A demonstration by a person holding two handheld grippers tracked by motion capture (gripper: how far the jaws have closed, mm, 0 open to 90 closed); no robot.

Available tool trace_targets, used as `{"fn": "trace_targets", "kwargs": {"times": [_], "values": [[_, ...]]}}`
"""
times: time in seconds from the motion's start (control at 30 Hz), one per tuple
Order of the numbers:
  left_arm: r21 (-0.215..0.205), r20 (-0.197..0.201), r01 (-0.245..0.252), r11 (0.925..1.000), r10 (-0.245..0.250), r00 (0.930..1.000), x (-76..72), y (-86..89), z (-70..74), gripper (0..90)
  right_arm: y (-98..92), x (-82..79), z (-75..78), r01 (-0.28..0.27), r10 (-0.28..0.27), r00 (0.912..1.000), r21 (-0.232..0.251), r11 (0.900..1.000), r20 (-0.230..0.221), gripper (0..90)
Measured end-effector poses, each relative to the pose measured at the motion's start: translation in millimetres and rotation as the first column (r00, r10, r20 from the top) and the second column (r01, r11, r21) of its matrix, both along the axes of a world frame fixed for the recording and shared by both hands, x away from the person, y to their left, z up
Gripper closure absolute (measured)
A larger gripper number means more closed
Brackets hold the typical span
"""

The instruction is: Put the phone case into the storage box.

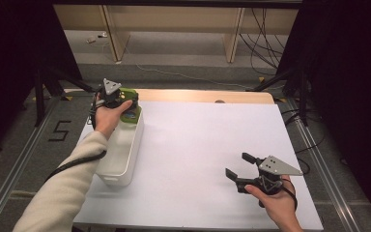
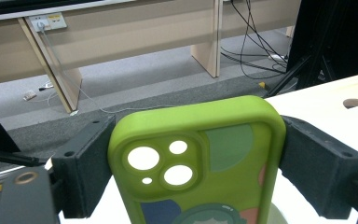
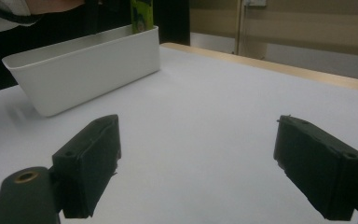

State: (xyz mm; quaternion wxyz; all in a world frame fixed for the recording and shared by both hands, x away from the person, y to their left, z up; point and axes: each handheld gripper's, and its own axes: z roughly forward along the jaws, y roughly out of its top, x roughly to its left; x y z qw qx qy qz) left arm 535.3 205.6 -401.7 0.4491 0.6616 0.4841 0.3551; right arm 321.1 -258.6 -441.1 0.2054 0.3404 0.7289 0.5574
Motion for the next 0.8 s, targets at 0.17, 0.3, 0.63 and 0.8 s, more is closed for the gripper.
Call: {"fn": "trace_targets", "kwargs": {"times": [0.17, 0.3, 0.63, 0.8], "values": [[0.007, -0.011, 0.002, 1.0, -0.002, 0.9999, 0.2, -0.4, -1.9, 14.9, -0.1, 0.1, 0.0, 0.0, 0.0, 1.0, 0.0, 1.0, 0.0, 15.8], [0.004, -0.016, 0.001, 1.0, -0.001, 0.9999, 0.7, -1.0, -4.0, 14.9, 0.0, 0.0, -0.1, 0.0, 0.0, 1.0, 0.0, 1.0, 0.0, 15.8], [0.006, -0.034, -0.001, 1.0, 0.002, 0.9994, 1.9, -1.7, -6.9, 14.8, 0.0, 0.2, -0.3, -0.002, 0.002, 1.0, -0.001, 1.0, -0.003, 15.8], [0.003, -0.045, -0.005, 1.0, 0.005, 0.999, 3.0, -2.4, -8.1, 14.7, -0.1, 0.1, -0.4, -0.003, 0.003, 1.0, -0.001, 1.0, -0.006, 15.8]]}}
